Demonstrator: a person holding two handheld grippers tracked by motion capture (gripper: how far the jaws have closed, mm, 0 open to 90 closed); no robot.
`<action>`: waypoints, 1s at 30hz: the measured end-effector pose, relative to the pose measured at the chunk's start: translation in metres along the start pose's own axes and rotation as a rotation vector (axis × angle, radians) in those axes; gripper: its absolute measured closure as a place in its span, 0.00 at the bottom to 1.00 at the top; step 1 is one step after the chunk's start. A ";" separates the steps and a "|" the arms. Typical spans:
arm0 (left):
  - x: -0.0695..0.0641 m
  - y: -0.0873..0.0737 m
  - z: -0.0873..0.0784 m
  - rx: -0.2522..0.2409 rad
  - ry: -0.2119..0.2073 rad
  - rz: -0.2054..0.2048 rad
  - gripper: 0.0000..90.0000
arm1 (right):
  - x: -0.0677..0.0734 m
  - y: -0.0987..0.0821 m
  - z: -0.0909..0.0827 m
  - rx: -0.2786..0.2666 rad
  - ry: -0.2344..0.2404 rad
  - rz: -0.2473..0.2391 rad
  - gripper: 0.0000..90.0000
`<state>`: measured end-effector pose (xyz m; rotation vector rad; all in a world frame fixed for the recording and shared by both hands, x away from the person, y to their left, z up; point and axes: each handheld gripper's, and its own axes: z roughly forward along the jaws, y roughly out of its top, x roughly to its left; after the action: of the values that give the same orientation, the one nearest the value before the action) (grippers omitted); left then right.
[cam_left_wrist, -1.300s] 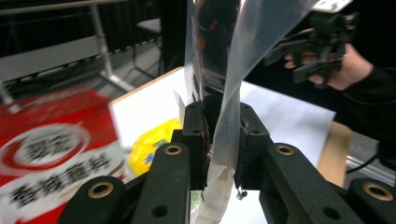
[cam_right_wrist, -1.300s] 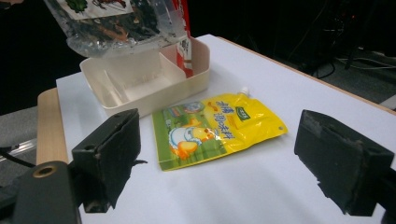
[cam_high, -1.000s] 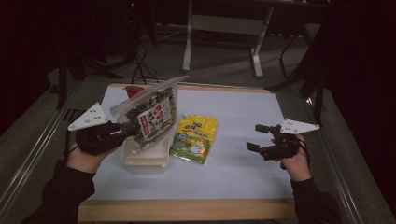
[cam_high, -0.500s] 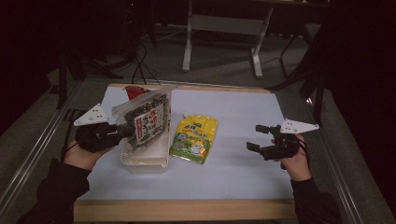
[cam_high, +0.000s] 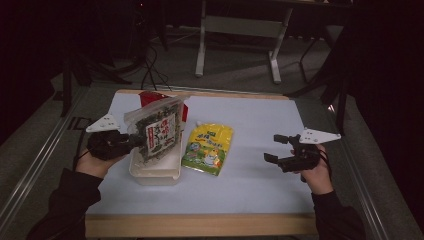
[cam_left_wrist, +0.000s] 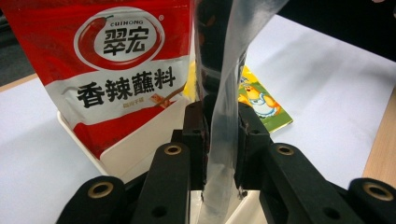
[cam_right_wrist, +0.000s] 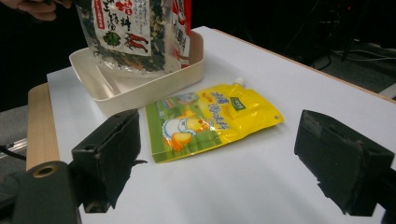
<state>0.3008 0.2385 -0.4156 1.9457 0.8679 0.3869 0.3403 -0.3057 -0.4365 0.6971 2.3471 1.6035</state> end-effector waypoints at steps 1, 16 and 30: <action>0.000 -0.001 0.000 -0.006 -0.003 0.004 0.88 | 0.000 0.000 0.000 0.001 0.000 -0.001 0.16; 0.011 -0.033 0.015 -0.048 0.001 -0.051 0.88 | 0.003 -0.001 -0.001 0.005 0.012 -0.009 0.16; 0.033 -0.059 0.013 -0.099 0.030 -0.185 0.86 | 0.005 -0.002 0.001 0.032 0.011 -0.022 0.17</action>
<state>0.3065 0.2721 -0.4755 1.7568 1.0204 0.3441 0.3355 -0.3032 -0.4380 0.6680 2.3847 1.5670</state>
